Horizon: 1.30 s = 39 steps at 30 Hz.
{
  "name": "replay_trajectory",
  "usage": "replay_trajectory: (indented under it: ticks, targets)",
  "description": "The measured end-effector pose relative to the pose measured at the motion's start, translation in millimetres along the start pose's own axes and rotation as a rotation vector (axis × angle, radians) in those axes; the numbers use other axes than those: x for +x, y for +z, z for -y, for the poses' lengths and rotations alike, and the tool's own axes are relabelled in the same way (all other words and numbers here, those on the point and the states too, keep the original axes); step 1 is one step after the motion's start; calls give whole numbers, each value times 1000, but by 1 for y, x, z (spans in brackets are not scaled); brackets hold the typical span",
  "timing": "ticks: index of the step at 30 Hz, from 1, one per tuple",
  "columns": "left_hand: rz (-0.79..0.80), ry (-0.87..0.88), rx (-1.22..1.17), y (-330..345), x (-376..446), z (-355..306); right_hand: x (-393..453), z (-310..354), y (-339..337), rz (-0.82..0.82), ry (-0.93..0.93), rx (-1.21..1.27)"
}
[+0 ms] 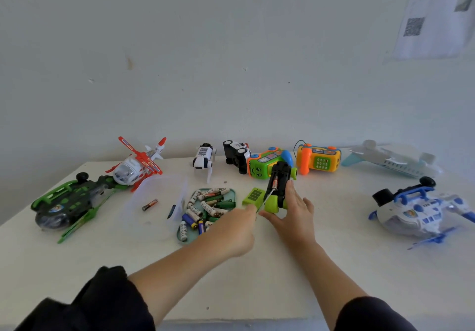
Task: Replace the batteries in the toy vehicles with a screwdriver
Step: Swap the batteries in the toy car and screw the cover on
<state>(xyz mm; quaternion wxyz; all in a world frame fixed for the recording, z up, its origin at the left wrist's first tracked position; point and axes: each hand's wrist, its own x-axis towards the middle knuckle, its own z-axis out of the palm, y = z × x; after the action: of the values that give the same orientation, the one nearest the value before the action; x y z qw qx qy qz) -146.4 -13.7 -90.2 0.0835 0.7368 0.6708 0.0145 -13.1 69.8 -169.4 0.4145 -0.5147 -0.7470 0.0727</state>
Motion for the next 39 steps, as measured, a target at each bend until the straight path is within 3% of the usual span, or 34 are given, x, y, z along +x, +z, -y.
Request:
replay_trajectory:
  ticks: [4, 6, 12, 15, 18, 24, 29, 34, 36, 39]
  targets:
    - [-30, -10, -47, 6, 2, 2, -1, 1, 3, -5, -8, -40]
    - [-45, -38, -163, -1, 4, 3, -1, 0, 3, -20, 2, -35]
    - [-324, -154, -614, -16, 27, -1, -1, 0, 4, 31, -14, -72]
    - [-351, -220, -763, -12, 47, -7, -2, 1, 4, 24, -26, -68]
    - [-338, -220, -738, -3, 62, -9, -3, 5, 0, 49, -36, -100]
    - [-459, -235, -635, -11, 58, 23, -3, 5, 0, 56, -66, -139]
    - [-541, -436, -377, -29, 47, 101, -4, 7, 0, 60, -107, -144]
    - [-433, -685, -278, -23, 29, 153, -4, 8, 0, 77, -117, -163]
    - [-462, -665, -286, -21, 26, 148, -4, 7, 0, 80, -111, -161]
    - [-483, -500, -395, -20, 27, 123, -4, 8, 0, 79, -105, -167]
